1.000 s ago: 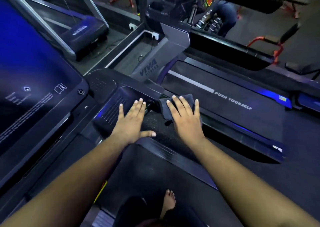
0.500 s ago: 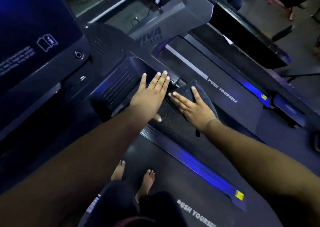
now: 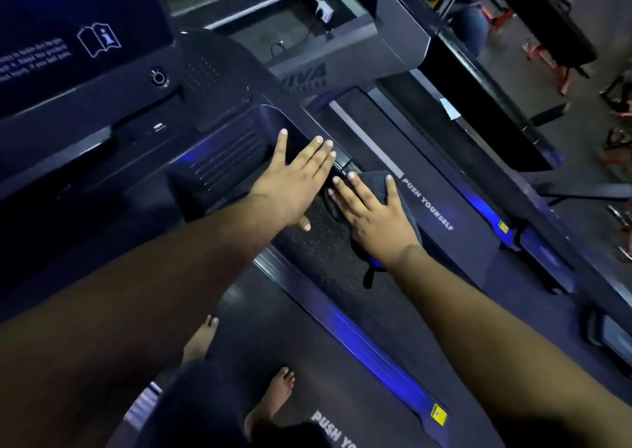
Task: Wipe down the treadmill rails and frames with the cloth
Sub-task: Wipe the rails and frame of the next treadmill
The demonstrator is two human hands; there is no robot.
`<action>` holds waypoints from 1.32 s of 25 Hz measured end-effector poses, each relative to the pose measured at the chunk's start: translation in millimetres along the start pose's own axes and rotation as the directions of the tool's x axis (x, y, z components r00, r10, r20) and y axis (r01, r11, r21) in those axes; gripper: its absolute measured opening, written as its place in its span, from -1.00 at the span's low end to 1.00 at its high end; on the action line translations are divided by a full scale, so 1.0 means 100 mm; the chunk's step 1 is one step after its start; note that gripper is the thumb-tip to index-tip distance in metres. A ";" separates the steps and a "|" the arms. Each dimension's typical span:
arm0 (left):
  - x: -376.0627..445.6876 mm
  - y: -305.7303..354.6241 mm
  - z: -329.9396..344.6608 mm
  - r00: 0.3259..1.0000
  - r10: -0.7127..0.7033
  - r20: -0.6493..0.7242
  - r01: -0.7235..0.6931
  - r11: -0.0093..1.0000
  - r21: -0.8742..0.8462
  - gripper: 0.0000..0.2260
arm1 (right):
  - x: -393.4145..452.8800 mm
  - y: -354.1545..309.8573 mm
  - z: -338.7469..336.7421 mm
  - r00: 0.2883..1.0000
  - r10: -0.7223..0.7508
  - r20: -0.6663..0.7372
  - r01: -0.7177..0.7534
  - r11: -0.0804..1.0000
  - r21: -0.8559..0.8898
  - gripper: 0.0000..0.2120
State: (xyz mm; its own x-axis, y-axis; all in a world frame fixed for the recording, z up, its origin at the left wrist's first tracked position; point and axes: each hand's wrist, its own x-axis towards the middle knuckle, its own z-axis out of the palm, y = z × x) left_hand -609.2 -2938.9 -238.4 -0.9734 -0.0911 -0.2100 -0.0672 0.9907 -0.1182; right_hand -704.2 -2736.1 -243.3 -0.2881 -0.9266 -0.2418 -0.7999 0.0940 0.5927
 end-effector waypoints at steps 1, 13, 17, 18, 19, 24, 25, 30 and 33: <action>0.03 0.00 -0.01 0.999 0.038 -0.026 -0.037 0.999 0.011 0.18 | -0.07 0.01 0.05 1.000 0.031 -0.002 -0.031 0.999 0.034 -0.24; 0.13 -0.04 0.03 0.992 0.125 0.011 -0.120 0.968 -0.220 0.24 | 0.00 -0.07 0.03 0.948 0.317 0.039 -0.315 0.906 0.283 -0.10; 0.10 -0.02 0.04 0.987 0.159 0.019 -0.152 0.967 -0.205 0.23 | -0.58 -0.11 0.20 0.915 0.403 0.006 -0.390 0.882 0.263 -0.18; 0.10 -0.02 0.05 0.987 0.159 0.013 -0.153 0.967 -0.203 0.22 | -0.60 -0.13 0.20 0.880 0.475 0.012 -0.460 0.846 0.268 -0.18; 0.11 -0.01 0.05 0.987 0.162 0.008 -0.157 0.968 -0.193 0.21 | -0.50 -0.18 0.17 0.817 0.575 0.034 -0.558 0.776 0.294 -0.17; 0.12 -0.03 0.03 0.983 0.183 -0.008 -0.181 0.962 -0.206 0.16 | 0.27 -0.38 -0.10 0.651 0.732 0.200 -0.738 0.548 0.394 -0.15; 0.11 -0.03 0.02 0.984 0.180 -0.007 -0.177 0.961 -0.211 0.16 | 0.19 -0.34 -0.06 0.671 0.718 0.182 -0.720 0.573 0.393 -0.16; 0.11 0.00 0.01 0.980 0.189 -0.062 -0.197 0.961 -0.193 0.12 | -0.04 -0.46 -0.03 0.455 0.843 0.285 -0.859 0.333 0.388 -0.23; 0.10 0.00 0.04 0.978 0.192 -0.087 -0.205 0.961 -0.187 0.13 | 0.44 -0.49 -0.28 0.559 0.758 0.336 -0.803 0.395 0.445 -0.23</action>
State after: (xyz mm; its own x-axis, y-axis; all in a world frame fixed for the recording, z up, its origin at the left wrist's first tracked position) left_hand -617.9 -2940.5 -244.1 -0.9835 0.1098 -0.1435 0.0942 0.9894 0.1108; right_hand -663.1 -2791.7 -261.7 -0.9443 -0.3243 0.0555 -0.3190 0.9438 0.0864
